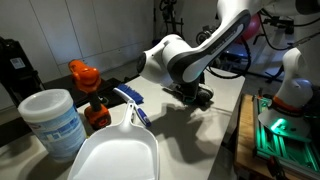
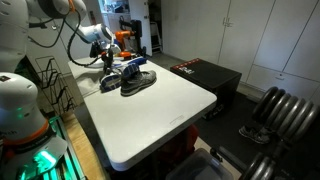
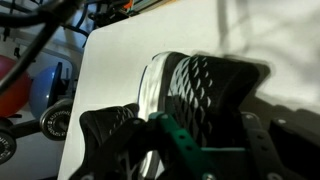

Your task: Pick up the top sneaker and put it on the table, pick up the left sneaker and put it on top of the right sneaker

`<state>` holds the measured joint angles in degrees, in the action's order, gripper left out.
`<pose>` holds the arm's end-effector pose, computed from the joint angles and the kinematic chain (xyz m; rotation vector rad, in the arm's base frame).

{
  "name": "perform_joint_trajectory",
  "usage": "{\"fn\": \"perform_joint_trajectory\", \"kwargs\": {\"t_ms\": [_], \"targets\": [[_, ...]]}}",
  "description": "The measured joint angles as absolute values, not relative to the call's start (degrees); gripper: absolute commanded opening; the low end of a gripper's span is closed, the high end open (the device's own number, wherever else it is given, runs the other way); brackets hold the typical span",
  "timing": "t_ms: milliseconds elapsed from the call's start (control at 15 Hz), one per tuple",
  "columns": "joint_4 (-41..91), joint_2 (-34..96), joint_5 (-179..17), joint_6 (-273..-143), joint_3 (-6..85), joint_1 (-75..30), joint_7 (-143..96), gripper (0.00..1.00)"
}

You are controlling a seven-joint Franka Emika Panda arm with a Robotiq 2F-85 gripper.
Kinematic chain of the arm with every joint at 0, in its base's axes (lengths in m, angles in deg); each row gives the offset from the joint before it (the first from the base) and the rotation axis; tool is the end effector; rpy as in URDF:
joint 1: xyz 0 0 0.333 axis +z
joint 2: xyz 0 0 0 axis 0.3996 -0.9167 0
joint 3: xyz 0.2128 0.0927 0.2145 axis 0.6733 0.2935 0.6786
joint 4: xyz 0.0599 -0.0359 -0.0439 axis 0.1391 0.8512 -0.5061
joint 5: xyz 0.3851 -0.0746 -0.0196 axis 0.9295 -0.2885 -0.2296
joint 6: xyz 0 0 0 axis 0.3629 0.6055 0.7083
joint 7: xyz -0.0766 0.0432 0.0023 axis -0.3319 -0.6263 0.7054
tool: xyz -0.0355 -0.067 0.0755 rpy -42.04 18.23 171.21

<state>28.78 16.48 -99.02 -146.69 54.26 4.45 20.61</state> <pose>0.4712 0.3078 0.2703 2.2497 -0.0971 -0.5692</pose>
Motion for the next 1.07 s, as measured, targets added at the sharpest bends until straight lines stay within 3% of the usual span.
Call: {"fn": "perform_joint_trajectory", "kwargs": {"t_ms": [667, 1067], "targets": [[33.73, 22.64, -98.33, -150.27, 54.20, 3.45, 23.80, 0.04], [40.49, 31.02, -94.61, -158.88, 54.54, 1.13, 24.37, 0.04]]}}
